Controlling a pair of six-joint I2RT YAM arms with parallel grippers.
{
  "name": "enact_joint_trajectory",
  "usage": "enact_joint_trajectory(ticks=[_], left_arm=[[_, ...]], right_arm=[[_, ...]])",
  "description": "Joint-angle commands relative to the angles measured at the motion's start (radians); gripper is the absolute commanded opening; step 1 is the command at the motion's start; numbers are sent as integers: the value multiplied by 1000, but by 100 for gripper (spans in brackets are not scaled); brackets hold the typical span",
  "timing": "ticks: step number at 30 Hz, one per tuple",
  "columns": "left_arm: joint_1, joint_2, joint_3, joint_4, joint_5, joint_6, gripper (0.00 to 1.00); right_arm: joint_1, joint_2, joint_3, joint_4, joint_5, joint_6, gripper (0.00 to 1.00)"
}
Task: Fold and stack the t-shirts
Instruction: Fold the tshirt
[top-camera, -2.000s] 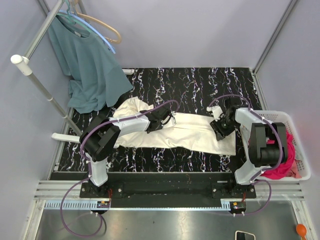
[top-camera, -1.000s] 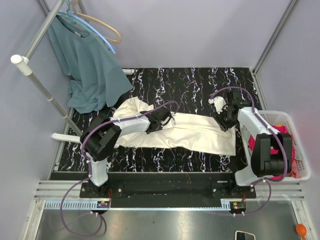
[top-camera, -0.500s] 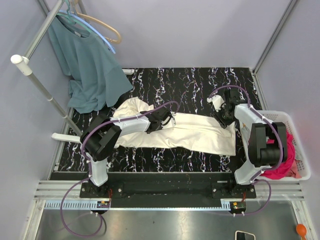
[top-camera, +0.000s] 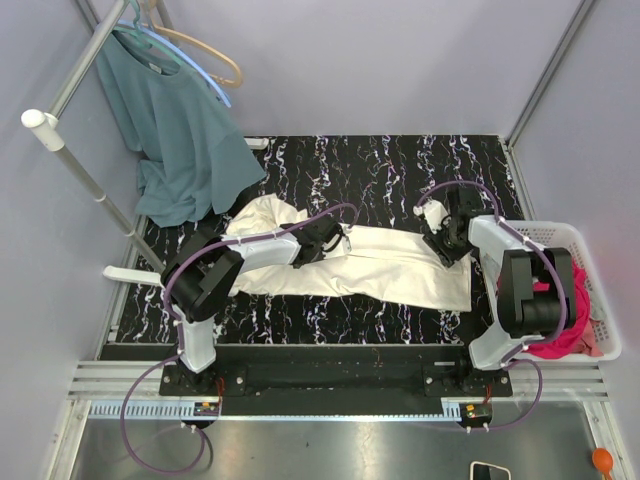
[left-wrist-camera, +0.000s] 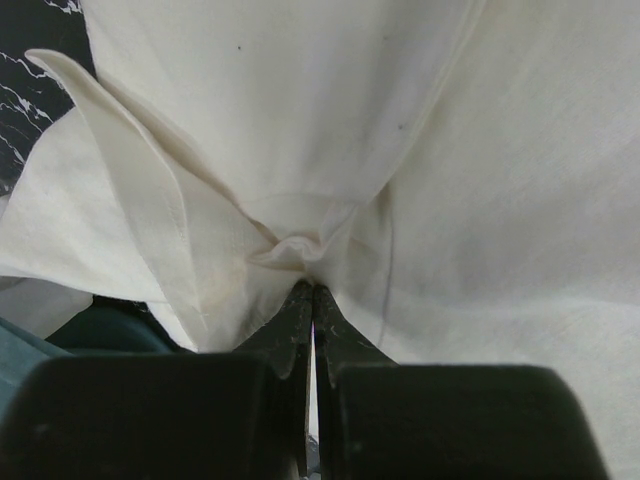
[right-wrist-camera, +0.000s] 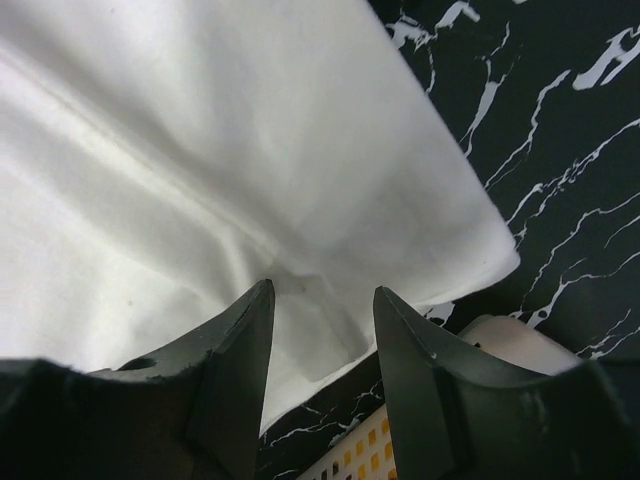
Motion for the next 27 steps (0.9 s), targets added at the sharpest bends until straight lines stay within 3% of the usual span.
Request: enact_joint_trajectory(ticks=[1,10,22,27], left_arm=[[-3,4,-12,27,-27,5,0],[-3,3,-16,27,-29,3,0],[-3,0,-22,35,-36,12,0],[-3,0,-24,38,-36,12,0]], right_arm=[[5,-80,-33,-20,-31,0,53],[7,-158,-80,-51,-44,8,54],[5,-103,-26,-43,-9,-17,52],[5,-91,-43,-32,0,-27,40]])
